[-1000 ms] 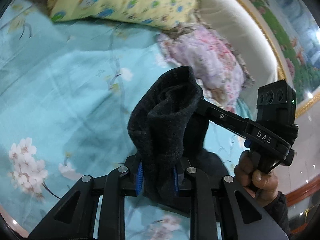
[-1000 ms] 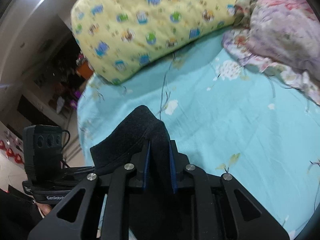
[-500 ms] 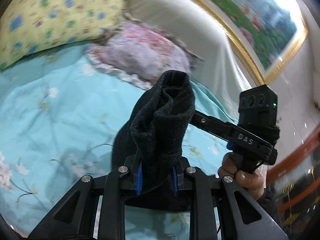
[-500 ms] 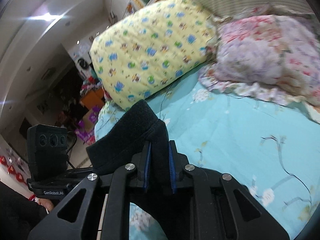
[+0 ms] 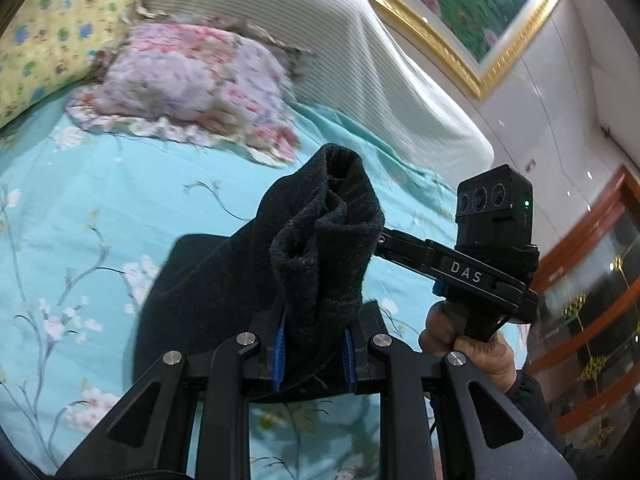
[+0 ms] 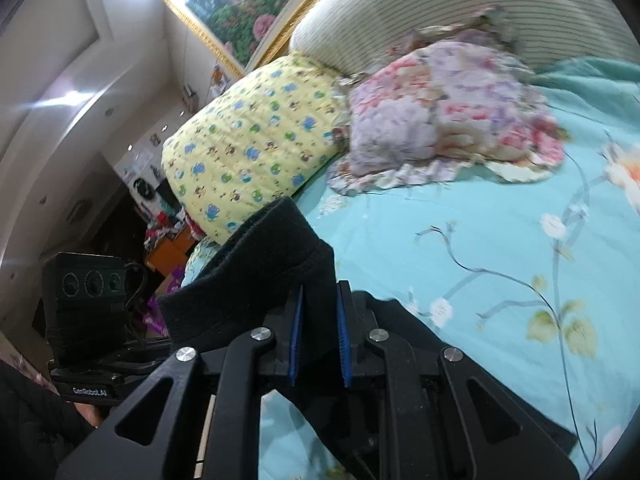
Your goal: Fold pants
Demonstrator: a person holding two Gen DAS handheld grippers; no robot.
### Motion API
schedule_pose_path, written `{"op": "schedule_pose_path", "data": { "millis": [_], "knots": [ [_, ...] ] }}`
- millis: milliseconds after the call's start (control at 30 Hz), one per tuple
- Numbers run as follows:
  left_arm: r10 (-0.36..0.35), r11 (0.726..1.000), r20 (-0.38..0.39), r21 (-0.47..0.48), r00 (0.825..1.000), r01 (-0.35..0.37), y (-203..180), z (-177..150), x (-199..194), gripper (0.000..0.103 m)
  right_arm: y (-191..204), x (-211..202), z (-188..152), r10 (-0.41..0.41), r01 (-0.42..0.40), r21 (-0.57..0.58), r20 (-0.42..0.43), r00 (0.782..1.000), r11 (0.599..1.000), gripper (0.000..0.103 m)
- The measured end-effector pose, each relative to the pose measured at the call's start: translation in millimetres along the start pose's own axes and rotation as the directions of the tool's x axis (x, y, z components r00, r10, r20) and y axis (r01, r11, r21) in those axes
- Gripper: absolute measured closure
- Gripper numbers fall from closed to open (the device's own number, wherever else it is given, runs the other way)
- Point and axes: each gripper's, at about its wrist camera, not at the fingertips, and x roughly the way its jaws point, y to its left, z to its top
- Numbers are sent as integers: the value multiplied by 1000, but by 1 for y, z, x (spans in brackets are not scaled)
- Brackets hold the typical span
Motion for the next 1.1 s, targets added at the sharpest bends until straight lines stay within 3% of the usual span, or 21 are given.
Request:
{"op": "schedule_pose_path", "data": {
  "millis": [400, 500, 567, 800, 833, 933, 1100],
  "knots": [
    [10, 995, -118, 102, 993, 2, -49, -26, 59, 81, -50, -54, -48, -44, 35, 120, 68, 997, 992, 86],
    [20, 991, -138, 131, 990, -2, -55, -31, 71, 81, -61, -63, -58, -57, 45, 146, 79, 995, 988, 88],
    [22, 990, -155, 140, 988, 0, -57, -34, 79, 81, -69, -68, -64, -71, 57, 163, 85, 994, 985, 97],
    [37, 986, -200, 169, 979, -2, -63, -45, 106, 81, -88, -77, -83, -101, 80, 214, 90, 991, 974, 97],
    [44, 985, -207, 175, 977, -7, -64, -46, 109, 81, -91, -78, -86, -104, 81, 227, 91, 990, 971, 103],
    [59, 981, -220, 191, 974, -17, -67, -52, 118, 81, -97, -84, -93, -109, 82, 246, 101, 989, 966, 103],
    [60, 979, -233, 206, 971, -11, -70, -56, 132, 74, -102, -96, -101, -161, 127, 277, 101, 982, 952, 102]
  ]
}}
